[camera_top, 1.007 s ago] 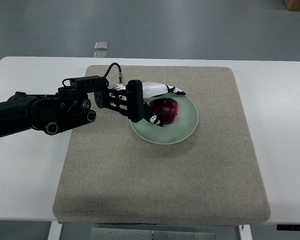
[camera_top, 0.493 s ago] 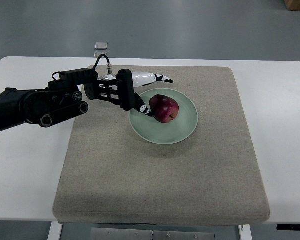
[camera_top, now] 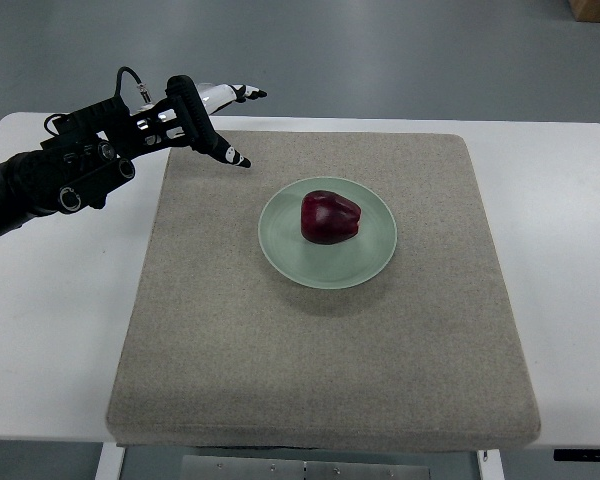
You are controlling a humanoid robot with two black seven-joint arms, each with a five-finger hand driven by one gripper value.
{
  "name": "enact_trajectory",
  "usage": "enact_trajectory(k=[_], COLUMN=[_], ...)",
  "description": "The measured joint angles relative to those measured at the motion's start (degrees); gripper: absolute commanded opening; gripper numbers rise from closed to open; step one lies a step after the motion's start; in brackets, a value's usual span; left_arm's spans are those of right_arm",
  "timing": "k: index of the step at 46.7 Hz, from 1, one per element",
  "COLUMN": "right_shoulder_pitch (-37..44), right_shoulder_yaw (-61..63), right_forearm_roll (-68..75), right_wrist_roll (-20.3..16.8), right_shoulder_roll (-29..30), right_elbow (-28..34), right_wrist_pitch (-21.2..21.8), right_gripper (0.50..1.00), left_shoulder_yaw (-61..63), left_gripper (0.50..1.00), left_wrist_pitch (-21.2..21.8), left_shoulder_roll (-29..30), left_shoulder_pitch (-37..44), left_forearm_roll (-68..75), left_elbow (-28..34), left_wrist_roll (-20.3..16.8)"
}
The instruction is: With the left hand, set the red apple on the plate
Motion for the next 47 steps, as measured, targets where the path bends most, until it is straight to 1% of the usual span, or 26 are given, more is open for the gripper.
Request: enact_trajectory(k=[12, 15, 20, 24, 28, 33, 36, 41, 47], right_shoulder_pitch=[0.0, 0.0, 0.0, 0.0, 0.0, 0.0, 0.0, 0.0, 0.0], right_shoulder_yaw=[0.0, 0.0, 0.0, 0.0, 0.0, 0.0, 0.0, 0.0, 0.0], right_forearm_roll=[0.0, 0.0, 0.0, 0.0, 0.0, 0.0, 0.0, 0.0, 0.0], right_wrist_roll=[0.0, 0.0, 0.0, 0.0, 0.0, 0.0, 0.0, 0.0, 0.0], right_shoulder_roll=[0.0, 0.0, 0.0, 0.0, 0.0, 0.0, 0.0, 0.0, 0.0], right_elbow=[0.0, 0.0, 0.0, 0.0, 0.0, 0.0, 0.0, 0.0, 0.0], right_wrist_pitch=[0.0, 0.0, 0.0, 0.0, 0.0, 0.0, 0.0, 0.0, 0.0], right_gripper=[0.964, 0.964, 0.964, 0.964, 0.964, 0.964, 0.964, 0.964, 0.964], left_shoulder_yaw=[-1.7, -2.1, -4.1, -6.4, -10.9, -16.3, -18.6, -22.9, -27.0], left_gripper=[0.988, 0.988, 0.988, 0.988, 0.988, 0.988, 0.988, 0.99, 0.99], left_wrist_pitch=[0.0, 0.1, 0.1, 0.1, 0.0, -1.6, -3.8, -8.0, -11.4], left_shoulder_roll=[-1.5, -2.0, -2.8, -3.2, -3.4, -3.4, -3.4, -3.7, -4.0], left_shoulder_pitch=[-0.5, -0.6, -0.7, -0.7, -0.5, 0.1, 1.1, 2.6, 4.3], left_forearm_roll=[-20.0, -25.9, -35.7, -40.5, -43.4, -44.2, -44.4, -44.4, -44.5], left_elbow=[4.8, 5.8, 7.2, 7.9, 8.3, 9.1, 10.0, 11.3, 12.3], left_wrist_roll=[1.7, 3.4, 7.8, 9.0, 9.1, 8.8, 8.0, 5.4, 4.8])
